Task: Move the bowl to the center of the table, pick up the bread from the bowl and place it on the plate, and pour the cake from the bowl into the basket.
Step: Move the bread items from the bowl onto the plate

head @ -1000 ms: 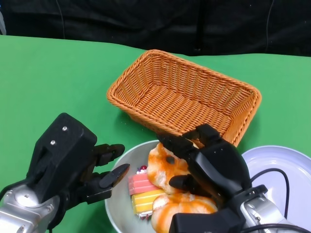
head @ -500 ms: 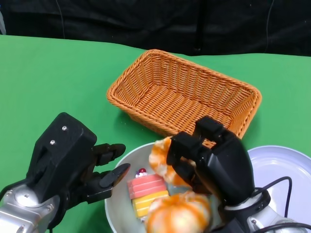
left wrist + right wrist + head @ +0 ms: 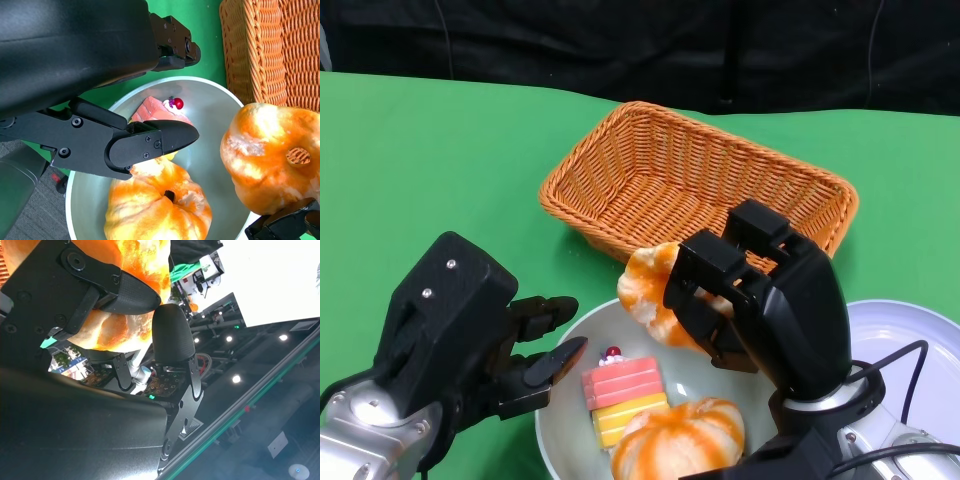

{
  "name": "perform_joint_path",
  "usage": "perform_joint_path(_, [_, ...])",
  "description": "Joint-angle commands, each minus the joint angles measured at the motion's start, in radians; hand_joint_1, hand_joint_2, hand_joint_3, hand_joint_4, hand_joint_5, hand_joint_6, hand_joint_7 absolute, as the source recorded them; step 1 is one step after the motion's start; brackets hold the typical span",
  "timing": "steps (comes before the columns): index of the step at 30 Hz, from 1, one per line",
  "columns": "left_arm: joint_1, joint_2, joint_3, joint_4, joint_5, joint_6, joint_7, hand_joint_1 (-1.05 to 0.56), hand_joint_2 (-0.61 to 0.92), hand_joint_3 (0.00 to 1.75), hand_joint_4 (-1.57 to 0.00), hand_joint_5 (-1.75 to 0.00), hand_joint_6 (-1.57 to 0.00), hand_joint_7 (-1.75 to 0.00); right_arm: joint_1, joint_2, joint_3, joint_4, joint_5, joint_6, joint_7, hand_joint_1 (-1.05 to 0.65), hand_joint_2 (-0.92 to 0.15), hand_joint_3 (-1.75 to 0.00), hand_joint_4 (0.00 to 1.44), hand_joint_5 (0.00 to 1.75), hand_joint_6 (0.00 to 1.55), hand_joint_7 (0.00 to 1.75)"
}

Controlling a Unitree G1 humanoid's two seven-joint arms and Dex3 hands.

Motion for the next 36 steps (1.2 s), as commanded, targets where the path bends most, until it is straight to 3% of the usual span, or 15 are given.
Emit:
perform_joint_path(1, [-0.001,0.01,0.005,0.01,0.006,-0.012,-0.005,-0.55,0.92,0.57,-0.11,-0.07,-0.14,0.0,0.084,-0.035,-0.088,-0.181,0.13,-0.012,0.103,-0.15,-0.17,-1.62,1.01,1.75,0.8,1.69])
perform_joint_path(5, [-0.001,0.013,0.004,0.014,0.007,-0.015,-0.008,-0.54,0.92,0.58,-0.11,-0.07,-0.14,0.0,0.216,-0.051,-0.176,-0.375,0.278,0.005,0.273,-0.13,-0.13,-1.74,1.04,1.75,0.84,1.61])
perform_joint_path(10, [-0.001,0.013,0.004,0.016,0.007,-0.017,-0.008,-0.53,0.92,0.59,-0.11,-0.06,-0.14,0.0,0.248,-0.026,-0.212,-0.413,0.29,0.003,0.346,-0.14,-0.14,-1.75,1.04,1.75,0.85,1.6])
perform_joint_path(13, [0.007,0.021,0.014,0.021,0.0,-0.039,-0.023,-0.53,0.92,0.59,-0.11,-0.06,-0.14,0.0,0.388,-0.076,-0.325,-0.525,0.417,-0.018,0.421,-0.05,-0.11,-1.75,1.01,1.75,0.86,1.51])
perform_joint_path(16, [0.008,0.022,0.021,0.022,-0.003,-0.037,-0.027,-0.53,0.92,0.59,-0.11,-0.06,-0.14,0.0,0.453,-0.068,-0.378,-0.584,0.479,-0.002,0.489,0.01,-0.11,-1.75,1.02,1.75,0.88,1.48])
perform_joint_path(26, [0.011,0.023,0.035,0.024,-0.012,-0.044,-0.042,-0.53,0.92,0.59,-0.11,-0.07,-0.13,0.0,0.554,-0.069,-0.519,-0.643,0.451,0.113,0.61,0.04,-0.08,-1.75,1.01,1.72,0.9,1.45])
perform_joint_path(31, [0.009,0.023,0.038,0.026,-0.013,-0.049,-0.047,-0.53,0.92,0.59,-0.11,-0.06,-0.13,0.0,0.555,-0.08,-0.545,-0.595,0.437,0.188,0.681,0.02,-0.07,-1.73,0.97,1.74,0.89,1.47])
perform_joint_path(36, [0.009,0.024,0.04,0.023,-0.012,-0.047,-0.046,-0.53,0.92,0.59,-0.11,-0.07,-0.14,0.0,0.543,-0.11,-0.549,-0.559,0.438,0.258,0.773,0.04,-0.16,-1.6,0.88,1.72,0.85,1.33])
